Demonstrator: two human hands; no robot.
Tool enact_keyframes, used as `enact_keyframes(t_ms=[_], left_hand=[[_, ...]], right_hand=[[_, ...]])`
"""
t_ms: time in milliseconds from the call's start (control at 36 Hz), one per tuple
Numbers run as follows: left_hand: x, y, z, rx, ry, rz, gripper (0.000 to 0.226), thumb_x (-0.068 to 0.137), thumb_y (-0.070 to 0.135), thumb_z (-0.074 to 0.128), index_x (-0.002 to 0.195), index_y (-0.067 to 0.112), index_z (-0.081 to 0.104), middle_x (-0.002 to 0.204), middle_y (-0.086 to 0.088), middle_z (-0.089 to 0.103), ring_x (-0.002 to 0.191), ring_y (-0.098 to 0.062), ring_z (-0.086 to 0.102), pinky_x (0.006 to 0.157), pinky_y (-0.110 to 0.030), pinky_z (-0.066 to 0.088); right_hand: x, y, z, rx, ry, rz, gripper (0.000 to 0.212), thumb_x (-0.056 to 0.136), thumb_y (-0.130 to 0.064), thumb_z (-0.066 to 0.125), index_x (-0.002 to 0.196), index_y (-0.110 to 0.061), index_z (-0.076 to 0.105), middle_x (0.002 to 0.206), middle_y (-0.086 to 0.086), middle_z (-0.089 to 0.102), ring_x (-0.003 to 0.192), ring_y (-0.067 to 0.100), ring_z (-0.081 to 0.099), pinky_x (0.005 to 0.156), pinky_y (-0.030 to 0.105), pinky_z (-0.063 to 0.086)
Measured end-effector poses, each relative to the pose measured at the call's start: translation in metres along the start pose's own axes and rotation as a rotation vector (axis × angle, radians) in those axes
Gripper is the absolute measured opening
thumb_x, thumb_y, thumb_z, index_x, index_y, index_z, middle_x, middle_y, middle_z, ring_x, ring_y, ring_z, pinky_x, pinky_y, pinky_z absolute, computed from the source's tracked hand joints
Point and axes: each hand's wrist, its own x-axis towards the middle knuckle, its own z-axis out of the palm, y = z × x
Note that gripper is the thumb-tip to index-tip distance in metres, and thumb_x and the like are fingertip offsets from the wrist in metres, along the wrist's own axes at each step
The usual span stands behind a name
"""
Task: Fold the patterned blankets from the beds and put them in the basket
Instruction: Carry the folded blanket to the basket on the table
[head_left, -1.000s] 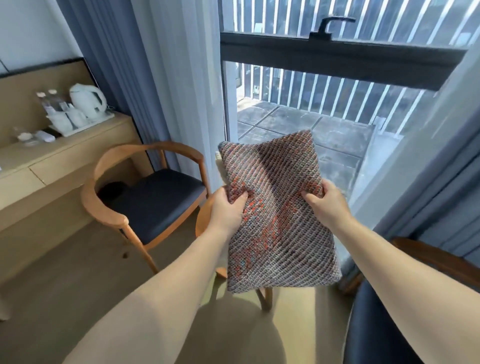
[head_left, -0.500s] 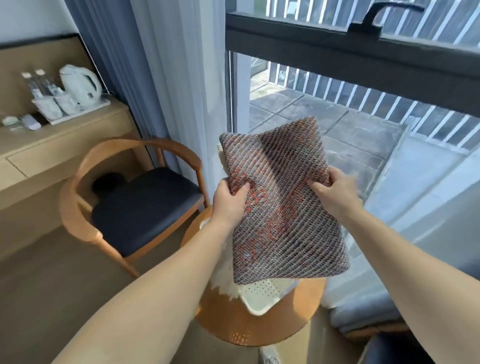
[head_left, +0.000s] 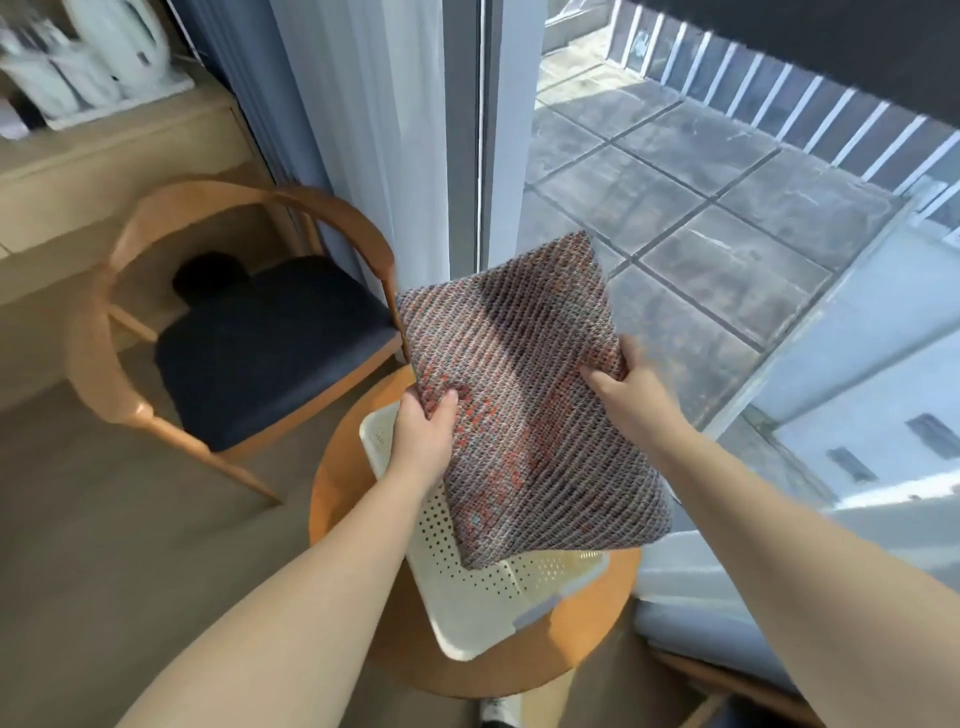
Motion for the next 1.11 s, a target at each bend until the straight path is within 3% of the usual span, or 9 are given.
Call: enact_keyframes(t_ms=[167, 306, 389, 500, 722, 806, 861, 944, 1111], left_hand=[[0.008, -0.075, -0.005, -0.003, 0.091, -0.197, 0.038, 0.095, 0.035, 0.054, 0.128, 0.019, 0.049, 0.124, 0.002, 0.06, 0.111, -0.021, 0.057, 0.103, -0.045, 0.044], [0.006, -0.113, -0.01, -0.011, 0.152, -0.311, 0.03, 0.097, 0.028, 0.052, 0.124, 0.014, 0.048, 0.123, -0.003, 0.058, 0.112, -0.023, 0.056, 0.103, -0.045, 0.043], [0.004, -0.127, -0.013, 0.055, 0.142, -0.375, 0.029, 0.098, 0.028, 0.05, 0.123, 0.014, 0.046, 0.122, -0.002, 0.056, 0.112, -0.023, 0.055, 0.103, -0.045, 0.043], [0.001, -0.134, -0.017, 0.217, 0.144, -0.379, 0.038, 0.098, 0.028, 0.047, 0.129, 0.007, 0.039, 0.126, -0.009, 0.051, 0.114, -0.029, 0.052, 0.098, -0.044, 0.044], [0.0, -0.133, -0.023, 0.476, 0.067, -0.298, 0.073, 0.092, 0.004, 0.05, 0.15, 0.015, 0.007, 0.141, -0.01, 0.037, 0.112, -0.032, 0.053, 0.094, -0.044, 0.047], [-0.001, -0.133, -0.022, 0.728, 0.017, -0.128, 0.074, 0.087, -0.004, 0.048, 0.149, 0.015, 0.014, 0.154, -0.002, 0.012, 0.13, -0.032, 0.038, 0.104, -0.042, 0.036], [0.005, -0.136, -0.018, 0.886, -0.048, -0.025, 0.069, 0.09, 0.0, 0.046, 0.149, 0.014, 0.013, 0.159, 0.0, 0.0, 0.145, -0.025, 0.012, 0.114, -0.04, 0.022], [0.016, -0.144, -0.007, 1.065, -0.184, 0.05, 0.066, 0.098, 0.012, 0.037, 0.152, 0.012, -0.002, 0.16, -0.005, -0.017, 0.146, -0.022, -0.016, 0.12, -0.04, 0.001], [0.027, -0.17, 0.022, 1.198, -0.219, 0.056, 0.065, 0.102, 0.036, 0.019, 0.149, 0.002, -0.012, 0.156, -0.018, -0.023, 0.144, -0.029, -0.023, 0.118, -0.042, -0.013]], right_hand=[[0.007, 0.034, 0.062, -0.028, -0.111, -0.026, 0.029, 0.082, -0.04, 0.063, 0.11, -0.044, 0.056, 0.103, -0.014, 0.068, 0.096, 0.014, 0.065, 0.086, 0.042, 0.053], [0.007, 0.057, 0.101, -0.044, -0.184, -0.002, 0.031, 0.089, -0.021, 0.065, 0.119, -0.025, 0.059, 0.104, -0.009, 0.066, 0.096, 0.013, 0.061, 0.079, 0.027, 0.043], [0.007, 0.065, 0.118, -0.048, -0.239, 0.03, 0.032, 0.091, -0.02, 0.063, 0.122, -0.022, 0.057, 0.103, -0.007, 0.064, 0.098, 0.018, 0.063, 0.082, 0.03, 0.047], [0.012, 0.071, 0.137, -0.101, -0.279, 0.071, 0.034, 0.092, -0.023, 0.062, 0.125, -0.02, 0.055, 0.113, 0.002, 0.066, 0.101, 0.025, 0.062, 0.088, 0.041, 0.051], [0.02, 0.081, 0.16, -0.418, -0.308, -0.001, 0.044, 0.093, -0.026, 0.059, 0.131, -0.011, 0.042, 0.122, 0.015, 0.053, 0.098, 0.035, 0.058, 0.073, 0.036, 0.045], [0.01, 0.091, 0.166, -0.656, -0.336, -0.228, 0.065, 0.092, -0.006, 0.052, 0.148, -0.01, 0.018, 0.143, 0.018, 0.028, 0.123, 0.04, 0.042, 0.096, 0.045, 0.043], [0.006, 0.096, 0.17, -0.802, -0.384, -0.373, 0.079, 0.085, 0.006, 0.044, 0.153, -0.011, 0.006, 0.158, 0.018, 0.004, 0.145, 0.038, 0.009, 0.116, 0.042, 0.02], [0.006, 0.104, 0.182, -0.874, -0.428, -0.481, 0.078, 0.09, 0.0, 0.039, 0.153, -0.013, -0.007, 0.157, 0.012, -0.023, 0.143, 0.027, -0.024, 0.118, 0.04, -0.005], [0.041, 0.101, 0.218, -0.884, -0.416, -0.573, 0.06, 0.103, -0.032, 0.021, 0.152, -0.008, -0.005, 0.158, 0.015, -0.019, 0.144, 0.025, -0.022, 0.115, 0.036, -0.012]])
